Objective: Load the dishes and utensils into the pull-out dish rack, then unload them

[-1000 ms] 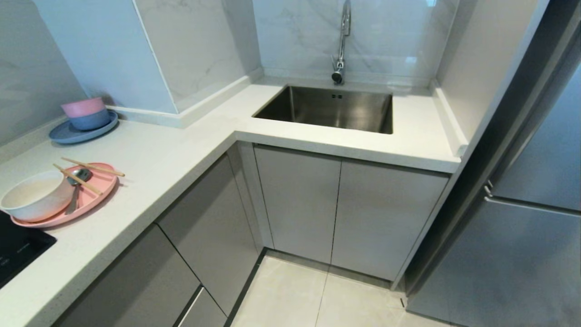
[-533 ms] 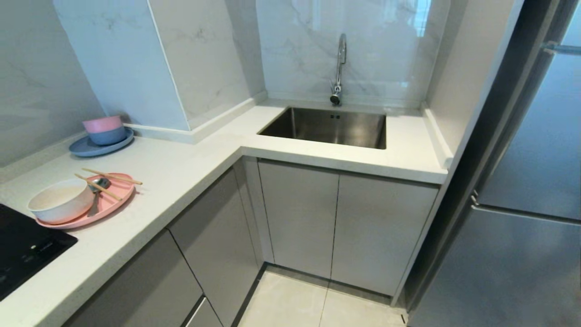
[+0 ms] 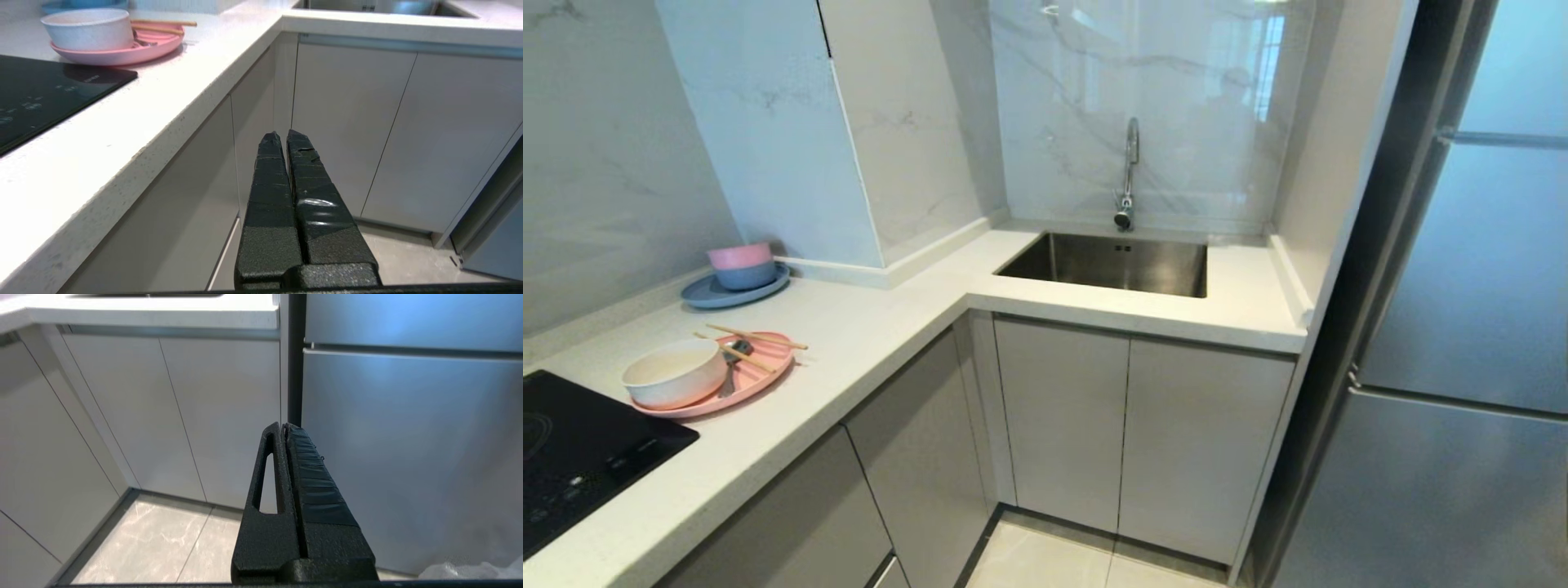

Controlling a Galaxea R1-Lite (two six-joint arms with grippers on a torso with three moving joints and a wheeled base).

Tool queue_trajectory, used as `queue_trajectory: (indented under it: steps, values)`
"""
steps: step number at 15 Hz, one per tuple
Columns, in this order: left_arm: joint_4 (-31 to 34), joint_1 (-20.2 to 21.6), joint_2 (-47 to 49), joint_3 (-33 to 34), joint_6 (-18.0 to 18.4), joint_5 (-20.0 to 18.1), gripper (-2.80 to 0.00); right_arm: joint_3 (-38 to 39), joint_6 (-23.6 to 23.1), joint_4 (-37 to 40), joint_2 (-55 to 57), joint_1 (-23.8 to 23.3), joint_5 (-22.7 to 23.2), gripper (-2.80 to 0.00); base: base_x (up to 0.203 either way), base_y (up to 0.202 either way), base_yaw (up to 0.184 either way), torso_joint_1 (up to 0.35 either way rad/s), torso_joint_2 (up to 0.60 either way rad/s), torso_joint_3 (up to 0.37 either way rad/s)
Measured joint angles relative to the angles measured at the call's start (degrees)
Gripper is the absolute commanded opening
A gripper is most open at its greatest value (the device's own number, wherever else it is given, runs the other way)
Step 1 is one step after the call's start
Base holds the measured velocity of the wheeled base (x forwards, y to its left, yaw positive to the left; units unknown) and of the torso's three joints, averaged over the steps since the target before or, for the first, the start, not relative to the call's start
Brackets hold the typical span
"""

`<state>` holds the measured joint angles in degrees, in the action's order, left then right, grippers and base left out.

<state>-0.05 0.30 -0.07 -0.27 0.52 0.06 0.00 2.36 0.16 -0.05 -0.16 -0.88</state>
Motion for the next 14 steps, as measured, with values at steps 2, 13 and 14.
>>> queue_trajectory:
  steps: [2, 13, 14]
  values:
    - [-0.02, 0.0, 0.0, 0.0, -0.01, 0.02, -2.8, 0.0, 0.0, 0.02, 0.0, 0.0, 0.0, -2.8, 0.0, 0.0, 0.0, -0.006, 0.0, 0.076]
    - [-0.02, 0.02, 0.0, 0.0, -0.01, -0.01, -2.8, 0.0, 0.07, 0.02, 0.0, -0.02, 0.0, -2.8, 0.0, 0.0, 0.0, 0.0, 0.0, 0.003]
    - [-0.02, 0.02, 0.0, 0.0, 0.0, 0.01, -2.8, 0.0, 0.07, 0.02, 0.0, -0.02, -0.02, -2.8, 0.0, 0.0, 0.0, 0.0, 0.0, 0.0]
